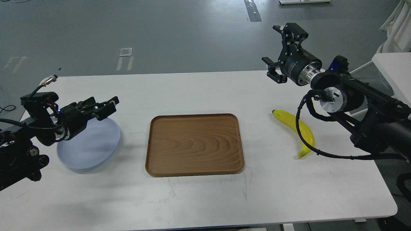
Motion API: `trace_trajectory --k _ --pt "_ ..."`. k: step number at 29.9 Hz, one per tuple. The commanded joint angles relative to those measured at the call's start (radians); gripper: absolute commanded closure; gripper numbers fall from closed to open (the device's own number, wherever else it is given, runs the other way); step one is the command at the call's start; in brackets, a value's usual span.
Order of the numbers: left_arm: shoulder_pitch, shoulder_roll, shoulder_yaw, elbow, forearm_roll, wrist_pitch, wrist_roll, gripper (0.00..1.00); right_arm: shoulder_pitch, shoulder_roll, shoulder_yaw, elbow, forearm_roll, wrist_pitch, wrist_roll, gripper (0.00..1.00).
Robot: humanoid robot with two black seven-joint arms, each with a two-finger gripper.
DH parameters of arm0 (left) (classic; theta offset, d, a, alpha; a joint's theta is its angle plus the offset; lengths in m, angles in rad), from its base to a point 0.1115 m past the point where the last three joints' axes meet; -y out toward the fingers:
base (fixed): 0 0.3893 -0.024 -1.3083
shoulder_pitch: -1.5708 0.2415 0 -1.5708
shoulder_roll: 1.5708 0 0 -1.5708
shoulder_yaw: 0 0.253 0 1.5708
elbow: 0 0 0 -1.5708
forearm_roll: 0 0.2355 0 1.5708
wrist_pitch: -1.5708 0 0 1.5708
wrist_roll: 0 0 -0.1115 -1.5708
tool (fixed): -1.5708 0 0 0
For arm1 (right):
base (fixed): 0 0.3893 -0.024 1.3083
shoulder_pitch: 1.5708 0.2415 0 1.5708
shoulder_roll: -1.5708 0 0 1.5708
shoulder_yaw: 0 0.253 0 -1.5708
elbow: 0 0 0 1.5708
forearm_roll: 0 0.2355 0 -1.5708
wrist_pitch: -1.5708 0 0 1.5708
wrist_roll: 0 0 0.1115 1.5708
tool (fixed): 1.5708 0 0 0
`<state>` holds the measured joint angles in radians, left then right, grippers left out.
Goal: Place banana on plate with both arms
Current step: 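Lower the left gripper to the light blue plate's rim and grasp it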
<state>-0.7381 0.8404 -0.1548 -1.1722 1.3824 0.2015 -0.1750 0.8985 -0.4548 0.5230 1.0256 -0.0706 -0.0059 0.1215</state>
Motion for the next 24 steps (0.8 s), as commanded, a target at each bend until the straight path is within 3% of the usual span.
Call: trace_trajectory --k 1,7,11,24 --pt "0.011 0.025 0.026 0.028 0.000 0.001 -0.020 0.03 0.005 -0.002 0.008 0.002 0.000 -0.002 0.001 0.00" --pt "0.097 0.060 0.038 0.103 -0.002 0.016 -0.057 0.04 0.033 0.001 0.000 0.002 0.000 -0.002 0.000 0.00" --pt "0.147 0.054 0.038 0.195 -0.016 0.041 -0.142 0.04 0.066 0.016 -0.006 -0.013 -0.001 -0.003 0.000 0.00" --pt "0.193 0.026 0.037 0.298 -0.042 0.038 -0.150 0.05 0.088 0.065 -0.014 -0.039 -0.003 -0.003 0.001 0.00"
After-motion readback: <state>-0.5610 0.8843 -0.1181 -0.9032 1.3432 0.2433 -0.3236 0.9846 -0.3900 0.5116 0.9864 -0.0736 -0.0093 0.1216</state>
